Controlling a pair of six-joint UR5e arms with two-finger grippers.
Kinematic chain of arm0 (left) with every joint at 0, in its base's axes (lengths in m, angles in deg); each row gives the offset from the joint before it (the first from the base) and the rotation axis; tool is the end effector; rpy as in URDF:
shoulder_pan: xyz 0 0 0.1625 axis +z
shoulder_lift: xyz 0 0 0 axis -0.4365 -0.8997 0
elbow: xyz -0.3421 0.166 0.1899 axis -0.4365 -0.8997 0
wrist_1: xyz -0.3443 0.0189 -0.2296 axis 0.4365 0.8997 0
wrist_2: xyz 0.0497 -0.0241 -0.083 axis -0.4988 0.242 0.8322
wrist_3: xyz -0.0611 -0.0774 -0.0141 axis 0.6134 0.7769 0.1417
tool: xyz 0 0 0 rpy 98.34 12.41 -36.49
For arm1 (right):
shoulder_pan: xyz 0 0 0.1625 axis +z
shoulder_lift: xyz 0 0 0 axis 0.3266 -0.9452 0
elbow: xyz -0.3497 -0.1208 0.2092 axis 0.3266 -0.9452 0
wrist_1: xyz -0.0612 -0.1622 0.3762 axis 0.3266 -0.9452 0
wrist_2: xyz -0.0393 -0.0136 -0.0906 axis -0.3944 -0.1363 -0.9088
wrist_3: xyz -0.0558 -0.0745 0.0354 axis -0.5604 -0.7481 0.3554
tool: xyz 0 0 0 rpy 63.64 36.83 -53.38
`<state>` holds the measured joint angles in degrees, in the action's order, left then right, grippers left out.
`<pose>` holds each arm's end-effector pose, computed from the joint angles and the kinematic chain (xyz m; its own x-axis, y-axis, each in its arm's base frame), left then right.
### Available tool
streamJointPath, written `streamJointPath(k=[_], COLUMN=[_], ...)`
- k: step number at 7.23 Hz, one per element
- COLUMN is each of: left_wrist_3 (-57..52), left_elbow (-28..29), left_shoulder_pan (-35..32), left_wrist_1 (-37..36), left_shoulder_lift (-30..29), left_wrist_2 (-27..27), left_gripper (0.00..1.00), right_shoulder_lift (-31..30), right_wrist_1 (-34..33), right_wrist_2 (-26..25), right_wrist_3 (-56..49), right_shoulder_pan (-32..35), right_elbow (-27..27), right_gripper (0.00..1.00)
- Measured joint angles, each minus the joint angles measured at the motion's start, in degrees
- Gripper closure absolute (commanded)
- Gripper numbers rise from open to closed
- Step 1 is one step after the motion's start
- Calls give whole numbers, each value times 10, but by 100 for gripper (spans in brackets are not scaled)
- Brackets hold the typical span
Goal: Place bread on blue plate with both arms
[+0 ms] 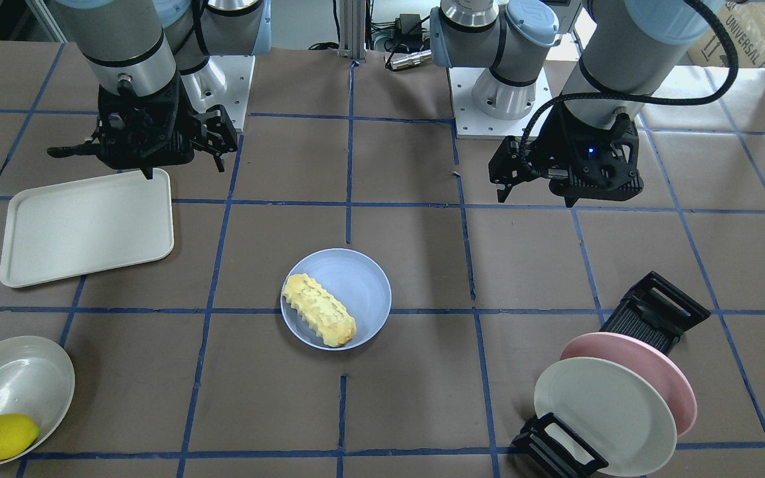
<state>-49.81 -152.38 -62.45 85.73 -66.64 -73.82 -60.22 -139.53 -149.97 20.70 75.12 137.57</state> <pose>-0.1206 -0.5167 0.4635 -0.9985 0.0487 0.0252 0.0492 0.9986 0.0170 0.1658 -0.4767 0.4569 -0.9848 -0.1723 0.0219 -0.1708 0.9836 0.0575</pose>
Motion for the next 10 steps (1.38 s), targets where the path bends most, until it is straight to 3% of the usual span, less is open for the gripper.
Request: streamJointPath(k=[10], left_wrist_3=[-2], left_elbow=[3], left_shoulder_pan=[2], left_wrist_1=[0], left_shoulder_lift=[2], left_wrist_2=[0], left_gripper=[0], right_shoulder_lift=[2], right_wrist_1=[-1], right_wrist_2=[11], right_wrist_3=[0], right_shoulder_pan=[-1], right_elbow=[2], right_gripper=[0])
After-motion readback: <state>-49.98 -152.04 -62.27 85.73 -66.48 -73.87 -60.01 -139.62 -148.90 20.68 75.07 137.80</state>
